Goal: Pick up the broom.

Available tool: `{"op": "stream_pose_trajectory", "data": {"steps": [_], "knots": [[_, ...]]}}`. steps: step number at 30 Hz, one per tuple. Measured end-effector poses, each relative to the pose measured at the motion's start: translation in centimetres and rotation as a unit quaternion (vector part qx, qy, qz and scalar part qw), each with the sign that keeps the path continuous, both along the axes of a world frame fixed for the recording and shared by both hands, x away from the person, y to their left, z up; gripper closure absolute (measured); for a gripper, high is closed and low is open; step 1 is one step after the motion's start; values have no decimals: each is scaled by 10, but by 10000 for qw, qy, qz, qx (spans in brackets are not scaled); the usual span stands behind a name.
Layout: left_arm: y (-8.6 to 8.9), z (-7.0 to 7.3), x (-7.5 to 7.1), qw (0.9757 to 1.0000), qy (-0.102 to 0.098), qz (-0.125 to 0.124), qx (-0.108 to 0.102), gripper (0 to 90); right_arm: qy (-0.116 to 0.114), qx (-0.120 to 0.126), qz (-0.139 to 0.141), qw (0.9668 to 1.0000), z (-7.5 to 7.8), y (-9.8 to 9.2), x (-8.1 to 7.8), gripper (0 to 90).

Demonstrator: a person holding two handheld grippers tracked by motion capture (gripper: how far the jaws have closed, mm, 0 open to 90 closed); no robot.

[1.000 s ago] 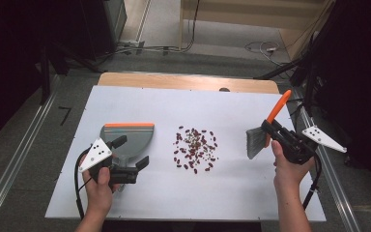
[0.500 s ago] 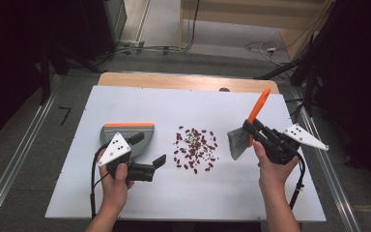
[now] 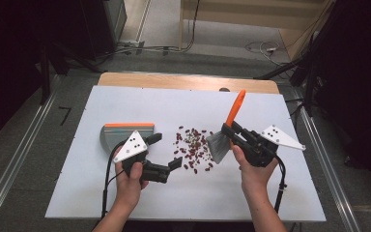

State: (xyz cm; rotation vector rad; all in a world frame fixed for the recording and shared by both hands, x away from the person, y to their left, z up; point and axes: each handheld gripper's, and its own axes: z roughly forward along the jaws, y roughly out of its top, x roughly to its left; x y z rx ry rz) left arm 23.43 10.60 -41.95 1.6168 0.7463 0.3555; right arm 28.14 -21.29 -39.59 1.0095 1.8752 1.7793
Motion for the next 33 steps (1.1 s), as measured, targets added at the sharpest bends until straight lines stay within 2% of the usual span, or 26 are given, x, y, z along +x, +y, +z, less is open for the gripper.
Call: {"op": "stream_pose_trajectory", "data": {"steps": [1,3,4,8,10,15,18,22,26,29,30,33], "knots": [[-4,-2,-2,9999,-21,-121,-39,0,12,3,24,10000,-1,3,0,689],[-6,-4,-2,9998,-9,-177,3,0,32,5,35,10000,-1,6,-1,689],[-12,-8,-2,9997,63,-224,98,0,4,-24,87,10000,-2,13,-3,689],[-21,-12,-2,9994,192,-275,121,0,-2,-47,133,9999,0,24,-8,689],[-23,-12,-2,9992,205,-324,84,2,-10,-39,139,9999,1,26,-9,689],[-34,-14,-6,9986,186,-455,170,15,-37,-74,230,9997,2,38,-15,688],[-38,-15,-6,9985,249,-443,208,47,-31,-62,266,9996,2,41,-17,688],[-45,-18,-7,9979,363,-399,363,95,-90,-41,299,9995,4,48,-22,688],[-51,-23,-5,9974,522,-181,454,130,-123,-22,366,9992,6,53,-26,688],[-50,-25,-4,9977,526,7,428,211,-77,15,428,9991,6,56,-28,688],[-48,-25,-4,9979,471,41,433,259,-88,-2,428,9990,6,57,-28,688],[-46,-25,-4,9983,473,-69,334,405,-112,-35,405,9991,5,60,-31,688]]}}
